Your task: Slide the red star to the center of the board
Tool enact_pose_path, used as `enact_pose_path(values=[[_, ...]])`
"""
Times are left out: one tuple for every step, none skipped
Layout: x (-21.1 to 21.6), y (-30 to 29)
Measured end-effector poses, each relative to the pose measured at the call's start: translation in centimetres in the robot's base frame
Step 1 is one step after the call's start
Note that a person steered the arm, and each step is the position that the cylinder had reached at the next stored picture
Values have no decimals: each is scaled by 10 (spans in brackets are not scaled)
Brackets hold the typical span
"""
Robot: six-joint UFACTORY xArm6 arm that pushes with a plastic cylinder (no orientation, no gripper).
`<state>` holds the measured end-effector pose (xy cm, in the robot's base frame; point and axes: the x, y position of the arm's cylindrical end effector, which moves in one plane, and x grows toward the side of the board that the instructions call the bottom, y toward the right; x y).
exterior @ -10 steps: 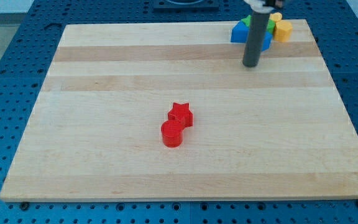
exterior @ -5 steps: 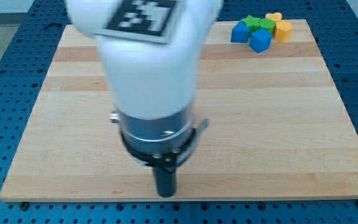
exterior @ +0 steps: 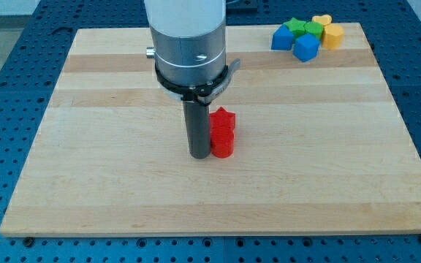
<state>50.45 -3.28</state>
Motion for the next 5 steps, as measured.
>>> enact_pose_path(values=[[-14, 13], [-51, 46], [-73, 66], [-73, 65], [-63, 32]])
